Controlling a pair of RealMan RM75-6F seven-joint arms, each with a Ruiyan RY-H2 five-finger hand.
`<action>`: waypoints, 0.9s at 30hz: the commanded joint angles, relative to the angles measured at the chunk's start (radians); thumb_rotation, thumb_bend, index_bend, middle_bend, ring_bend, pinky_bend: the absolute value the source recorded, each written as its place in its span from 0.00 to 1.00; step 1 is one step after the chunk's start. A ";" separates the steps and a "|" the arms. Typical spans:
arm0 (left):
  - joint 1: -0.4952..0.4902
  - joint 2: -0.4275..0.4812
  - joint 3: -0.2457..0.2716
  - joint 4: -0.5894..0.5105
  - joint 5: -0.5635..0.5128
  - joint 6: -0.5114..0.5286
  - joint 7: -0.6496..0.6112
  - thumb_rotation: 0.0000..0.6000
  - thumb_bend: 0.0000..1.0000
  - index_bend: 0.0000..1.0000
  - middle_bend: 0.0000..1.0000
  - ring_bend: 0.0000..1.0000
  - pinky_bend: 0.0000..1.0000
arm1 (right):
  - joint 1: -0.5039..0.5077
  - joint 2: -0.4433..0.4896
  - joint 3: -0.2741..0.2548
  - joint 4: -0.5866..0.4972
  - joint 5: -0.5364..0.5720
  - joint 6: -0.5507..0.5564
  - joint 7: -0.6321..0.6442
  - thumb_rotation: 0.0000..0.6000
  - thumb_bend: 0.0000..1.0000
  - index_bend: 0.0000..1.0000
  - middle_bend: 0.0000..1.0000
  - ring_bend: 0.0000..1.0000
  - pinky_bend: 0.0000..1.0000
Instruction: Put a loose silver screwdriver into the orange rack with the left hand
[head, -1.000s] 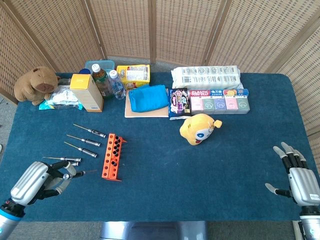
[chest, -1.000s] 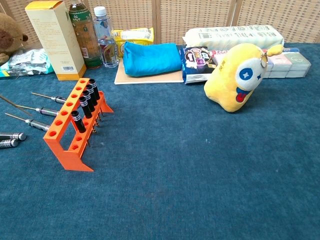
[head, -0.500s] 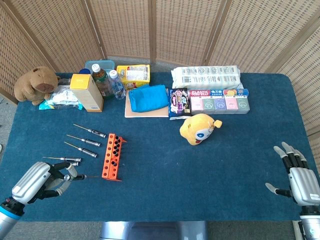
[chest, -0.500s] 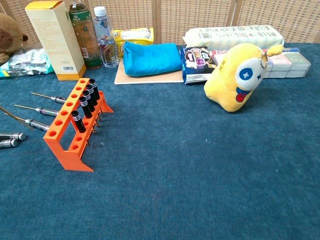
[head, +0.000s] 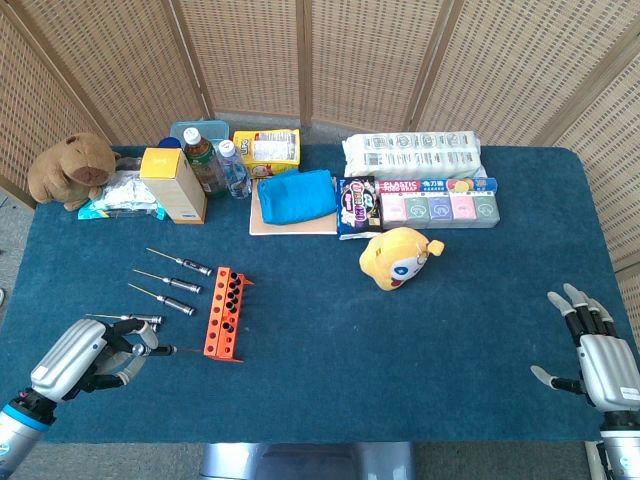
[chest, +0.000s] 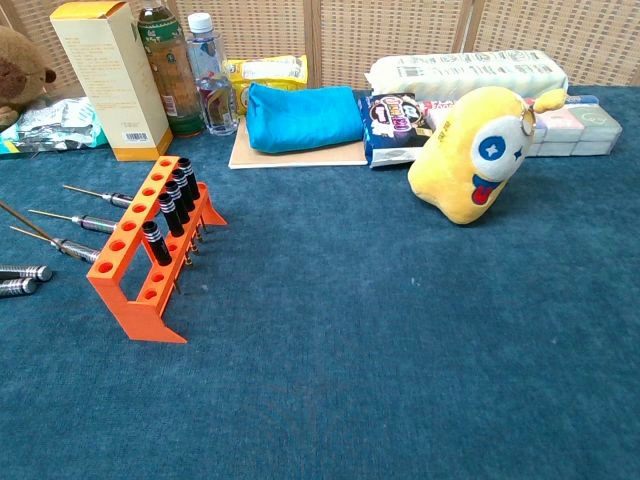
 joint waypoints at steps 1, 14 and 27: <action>-0.002 -0.001 -0.002 -0.001 0.000 -0.003 -0.001 1.00 0.42 0.49 1.00 1.00 1.00 | 0.000 0.000 0.000 -0.001 0.000 -0.001 0.000 1.00 0.02 0.09 0.00 0.00 0.00; -0.011 -0.012 -0.015 -0.011 -0.034 -0.033 0.019 1.00 0.42 0.49 1.00 1.00 1.00 | 0.000 0.004 0.001 -0.002 0.002 0.000 0.005 1.00 0.02 0.09 0.00 0.00 0.00; -0.025 -0.036 -0.031 -0.018 -0.064 -0.065 0.045 1.00 0.42 0.49 1.00 1.00 1.00 | -0.001 0.008 0.003 -0.002 0.004 0.001 0.013 1.00 0.02 0.09 0.00 0.00 0.00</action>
